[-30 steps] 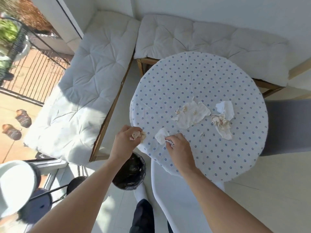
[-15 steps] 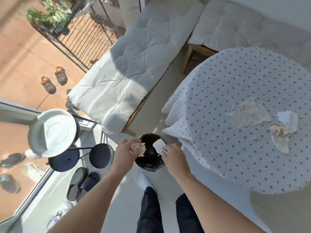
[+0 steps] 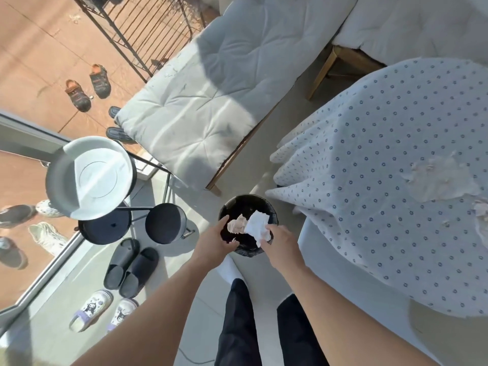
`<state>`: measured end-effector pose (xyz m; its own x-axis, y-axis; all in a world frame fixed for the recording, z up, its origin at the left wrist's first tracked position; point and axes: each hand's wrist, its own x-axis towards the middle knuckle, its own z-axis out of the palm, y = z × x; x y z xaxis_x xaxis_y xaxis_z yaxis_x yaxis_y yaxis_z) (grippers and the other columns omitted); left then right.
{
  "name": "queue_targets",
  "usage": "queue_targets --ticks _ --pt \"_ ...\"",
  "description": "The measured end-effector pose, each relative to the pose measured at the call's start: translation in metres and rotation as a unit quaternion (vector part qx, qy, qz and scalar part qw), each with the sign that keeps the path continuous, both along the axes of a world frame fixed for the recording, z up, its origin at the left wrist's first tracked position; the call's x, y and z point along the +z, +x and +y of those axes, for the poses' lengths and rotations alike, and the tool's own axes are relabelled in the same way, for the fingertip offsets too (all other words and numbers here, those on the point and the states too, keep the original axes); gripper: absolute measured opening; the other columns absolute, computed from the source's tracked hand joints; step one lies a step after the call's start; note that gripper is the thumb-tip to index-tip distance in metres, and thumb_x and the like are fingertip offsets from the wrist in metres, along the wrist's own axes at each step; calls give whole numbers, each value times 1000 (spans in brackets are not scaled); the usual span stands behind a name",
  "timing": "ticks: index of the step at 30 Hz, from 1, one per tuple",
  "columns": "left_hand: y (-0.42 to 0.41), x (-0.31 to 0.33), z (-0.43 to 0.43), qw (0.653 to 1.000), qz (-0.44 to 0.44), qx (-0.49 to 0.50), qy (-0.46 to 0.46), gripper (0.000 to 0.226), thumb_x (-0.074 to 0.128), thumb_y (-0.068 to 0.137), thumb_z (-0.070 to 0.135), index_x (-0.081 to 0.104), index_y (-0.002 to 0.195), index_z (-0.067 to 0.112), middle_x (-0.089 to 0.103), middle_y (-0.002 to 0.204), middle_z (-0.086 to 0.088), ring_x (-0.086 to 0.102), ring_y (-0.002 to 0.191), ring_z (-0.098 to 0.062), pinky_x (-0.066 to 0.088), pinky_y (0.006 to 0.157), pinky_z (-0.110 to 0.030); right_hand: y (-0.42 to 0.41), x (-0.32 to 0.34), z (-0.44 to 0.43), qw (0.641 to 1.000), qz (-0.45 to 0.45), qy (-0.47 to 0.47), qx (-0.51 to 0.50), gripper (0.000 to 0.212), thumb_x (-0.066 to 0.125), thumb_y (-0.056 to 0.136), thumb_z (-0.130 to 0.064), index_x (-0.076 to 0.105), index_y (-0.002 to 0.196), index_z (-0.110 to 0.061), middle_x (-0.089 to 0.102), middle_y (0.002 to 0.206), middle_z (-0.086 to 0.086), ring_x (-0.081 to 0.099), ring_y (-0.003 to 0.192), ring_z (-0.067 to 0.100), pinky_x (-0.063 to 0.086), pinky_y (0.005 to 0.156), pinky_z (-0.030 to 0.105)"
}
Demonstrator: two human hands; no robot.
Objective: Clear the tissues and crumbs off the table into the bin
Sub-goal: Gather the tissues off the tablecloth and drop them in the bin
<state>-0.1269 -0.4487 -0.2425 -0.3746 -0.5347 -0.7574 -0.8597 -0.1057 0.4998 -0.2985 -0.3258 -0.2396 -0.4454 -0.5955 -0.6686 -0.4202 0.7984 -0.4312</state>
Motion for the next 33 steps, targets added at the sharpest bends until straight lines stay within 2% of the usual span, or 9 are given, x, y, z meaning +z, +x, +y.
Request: queue_targets --ticks 2,4,6,11,17,22,26,30,33 --pt "6 -6 1 1000 -16 -9 20 82 76 92 33 34 163 34 60 120 4 76 98 -25 50 73 -23 2 -7 2 1000 -4 8 6 45 64 101 -30 56 145 -20 59 134 4 62 114 22 53 92 34" --pt "12 -9 1 999 -21 -15 27 79 74 94 33 35 162 33 58 145 1 75 100 -21 49 68 -16 4 -13 5 1000 -6 13 9 45 64 101 -31 56 144 -21 60 135 3 61 117 21 53 95 34" --pt "16 -9 1 999 -15 -11 29 75 72 96 33 36 161 33 56 152 0 76 98 -19 49 67 -15 5 -15 8 1000 -12 18 4 44 64 101 -32 57 144 -22 59 135 3 61 119 21 54 97 36" --pt "12 1 -5 1000 -10 -20 9 64 68 98 35 44 157 33 61 147 1 71 105 -17 46 80 -22 2 -9 12 1000 -8 17 1 42 63 101 -34 58 141 -23 61 131 2 61 114 20 54 95 36" --pt "-17 39 -17 999 5 -45 -28 56 63 99 34 48 153 30 65 143 3 70 114 -21 57 94 -36 -23 32 18 1000 19 -12 -13 40 61 101 -39 59 139 -26 62 131 -2 64 113 20 56 92 39" --pt "-66 87 -19 994 23 -85 -62 52 61 99 34 51 150 32 66 141 6 69 115 -21 54 95 -34 -65 86 34 994 45 -67 -74 33 64 99 -38 64 129 -25 67 123 -5 67 106 17 56 91 34" --pt "-121 118 -10 987 53 -133 -76 47 60 99 35 53 146 33 68 138 9 68 119 -19 53 107 -40 -107 120 66 982 77 -87 -151 26 63 98 -40 66 121 -30 65 116 -12 63 105 14 49 81 30" --pt "-188 140 9 974 88 -185 -94 47 62 100 34 54 146 33 69 134 12 72 107 -13 57 99 -37 -161 145 108 969 91 -88 -211 28 62 98 -40 64 122 -27 66 121 -9 65 105 18 57 89 40" --pt "-243 148 27 966 103 -217 -97 49 63 100 37 52 148 35 67 135 14 73 103 -9 56 93 -28 -207 157 145 958 112 -88 -249 28 63 98 -40 64 123 -26 65 122 -8 64 106 18 58 86 40"
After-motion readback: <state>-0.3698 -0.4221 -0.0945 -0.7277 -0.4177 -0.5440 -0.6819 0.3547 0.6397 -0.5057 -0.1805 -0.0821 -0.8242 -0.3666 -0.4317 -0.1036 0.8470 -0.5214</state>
